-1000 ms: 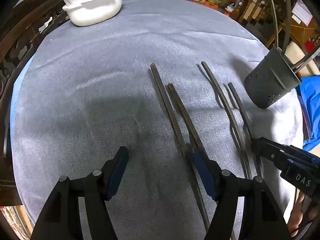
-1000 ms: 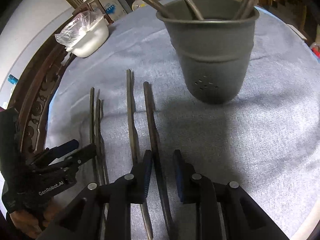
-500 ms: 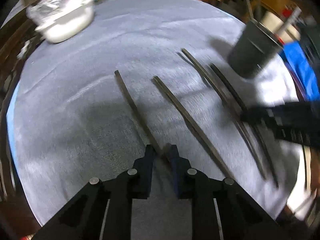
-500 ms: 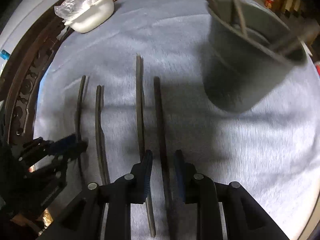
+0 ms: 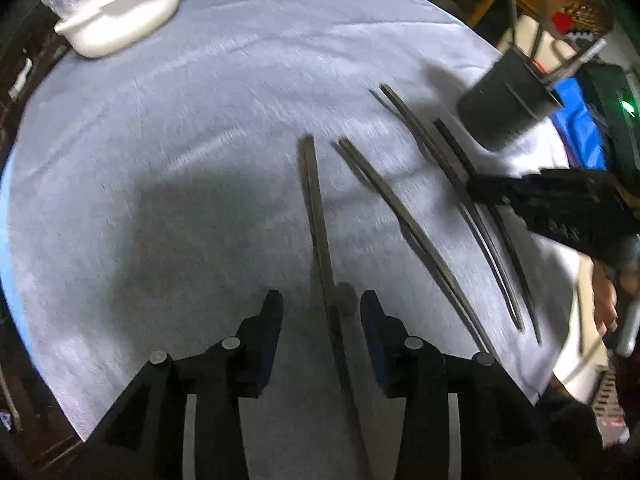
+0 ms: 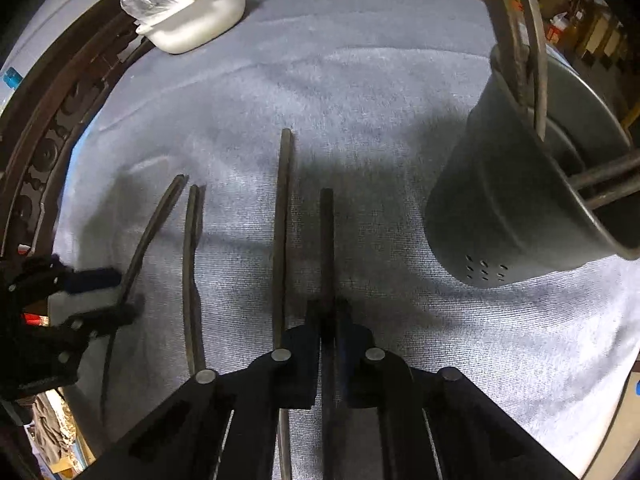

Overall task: Organize utensils
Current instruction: 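Lift the chopstick with the right gripper and carry it over the grey cup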

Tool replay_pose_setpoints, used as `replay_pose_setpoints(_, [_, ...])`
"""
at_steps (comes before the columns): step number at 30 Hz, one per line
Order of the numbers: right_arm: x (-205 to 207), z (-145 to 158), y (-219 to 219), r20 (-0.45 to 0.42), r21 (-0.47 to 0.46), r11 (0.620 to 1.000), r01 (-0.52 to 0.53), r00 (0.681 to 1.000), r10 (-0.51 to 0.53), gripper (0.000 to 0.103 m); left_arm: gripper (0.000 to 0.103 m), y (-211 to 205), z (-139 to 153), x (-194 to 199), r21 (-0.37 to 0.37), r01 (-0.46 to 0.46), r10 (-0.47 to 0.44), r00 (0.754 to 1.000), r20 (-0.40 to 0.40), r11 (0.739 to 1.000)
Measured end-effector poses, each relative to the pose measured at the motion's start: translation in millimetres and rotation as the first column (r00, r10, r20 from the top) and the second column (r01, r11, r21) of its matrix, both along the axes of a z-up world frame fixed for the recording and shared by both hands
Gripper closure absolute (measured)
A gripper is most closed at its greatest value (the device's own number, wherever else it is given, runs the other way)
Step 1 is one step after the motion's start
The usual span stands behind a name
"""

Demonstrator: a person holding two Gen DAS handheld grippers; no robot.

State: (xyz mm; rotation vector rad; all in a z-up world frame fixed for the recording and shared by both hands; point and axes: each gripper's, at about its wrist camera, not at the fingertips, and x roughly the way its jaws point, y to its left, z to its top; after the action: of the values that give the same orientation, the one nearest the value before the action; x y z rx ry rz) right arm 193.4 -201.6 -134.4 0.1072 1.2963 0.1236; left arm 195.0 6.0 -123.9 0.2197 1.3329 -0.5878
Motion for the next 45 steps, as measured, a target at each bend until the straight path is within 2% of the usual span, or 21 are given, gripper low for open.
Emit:
replay_pose_setpoints(4, [-6, 6, -7, 0.034, 0.030, 1.000, -0.008, 0.999, 0.007, 0.096, 0.062, -14, -2, 2, 0.042, -0.018, 0.017, 0.999, 0.031, 0.999])
replay_pose_setpoints(5, [-10, 9, -10, 0.052, 0.038, 0.999, -0.009, 0.999, 0.007, 0.096, 0.071, -15, -2, 3, 0.051, -0.025, 0.023, 0.999, 0.038, 0.998])
replay_pose_setpoints(6, [-14, 14, -12, 0.072, 0.044, 0.999, -0.009, 0.997, 0.006, 0.096, 0.092, -16, -2, 3, 0.065, -0.035, 0.031, 0.998, 0.052, 0.997])
replay_pose_setpoints(7, [-19, 21, -15, 0.095, 0.056, 0.998, -0.008, 0.995, 0.002, 0.096, 0.096, -16, -3, 4, 0.068, -0.039, 0.035, 0.998, 0.057, 0.997])
replay_pose_setpoints(10, [-33, 35, -25, 0.140, 0.098, 0.995, -0.005, 0.990, -0.009, 0.096, 0.097, -10, -2, 5, 0.050, -0.077, 0.074, 0.995, 0.062, 0.996])
replay_pose_setpoints(12, [-44, 45, -32, 0.174, 0.139, 0.990, -0.012, 0.985, -0.012, 0.096, 0.097, -10, 5, 2, 0.053, -0.094, 0.089, 0.991, 0.104, 0.994])
replay_pose_setpoints(17, [-67, 75, -39, 0.274, 0.179, 0.983, -0.040, 0.962, -0.011, 0.096, 0.097, 0, 49, -16, -0.053, -0.142, 0.150, 0.968, 0.203, 0.988])
replay_pose_setpoints(20, [-83, 98, -43, 0.357, 0.199, 0.978, -0.060, 0.934, -0.016, 0.096, 0.097, 4, 87, -28, -0.162, -0.152, 0.194, 0.938, 0.289, 0.975])
replay_pose_setpoints(23, [-97, 119, -50, 0.440, 0.218, 0.974, -0.066, 0.897, -0.038, 0.096, 0.097, 1, 120, -38, -0.262, -0.146, 0.239, 0.898, 0.370, 0.954])
replay_pose_setpoints(27, [-115, 149, -65, 0.573, 0.253, 0.966, -0.054, 0.813, -0.105, 0.096, 0.097, -13, 154, -54, -0.392, -0.113, 0.301, 0.835, 0.460, 0.913])
replay_pose_setpoints(28, [-122, 158, -69, 0.614, 0.247, 0.968, -0.042, 0.779, -0.123, 0.096, 0.097, -16, 163, -56, -0.415, -0.102, 0.310, 0.824, 0.474, 0.904])
replay_pose_setpoints(30, [-131, 172, -76, 0.679, 0.240, 0.971, -0.018, 0.717, -0.155, 0.096, 0.097, -26, 179, -60, -0.466, -0.076, 0.343, 0.783, 0.519, 0.881])
replay_pose_setpoints(32, [-138, 184, -89, 0.734, 0.258, 0.966, 0.005, 0.649, -0.199, 0.096, 0.097, -39, 194, -64, -0.510, -0.051, 0.379, 0.733, 0.565, 0.859])
replay_pose_setpoints(36, [-135, 196, -107, 0.789, 0.278, 0.959, 0.059, 0.555, -0.263, 0.096, 0.097, -59, 212, -62, -0.584, -0.011, 0.439, 0.671, 0.598, 0.812])
replay_pose_setpoints(40, [-129, 204, -120, 0.824, 0.294, 0.951, 0.094, 0.479, -0.302, 0.096, 0.097, -80, 224, -55, -0.625, 0.014, 0.480, 0.627, 0.614, 0.780])
replay_pose_setpoints(42, [-125, 208, -123, 0.841, 0.298, 0.949, 0.107, 0.440, -0.314, 0.096, 0.097, -90, 225, -47, -0.634, 0.014, 0.499, 0.603, 0.622, 0.773])
replay_pose_setpoints(45, [-119, 213, -124, 0.872, 0.279, 0.949, 0.144, 0.376, -0.313, 0.096, 0.097, -106, 228, -36, -0.661, 0.009, 0.529, 0.592, 0.608, 0.750])
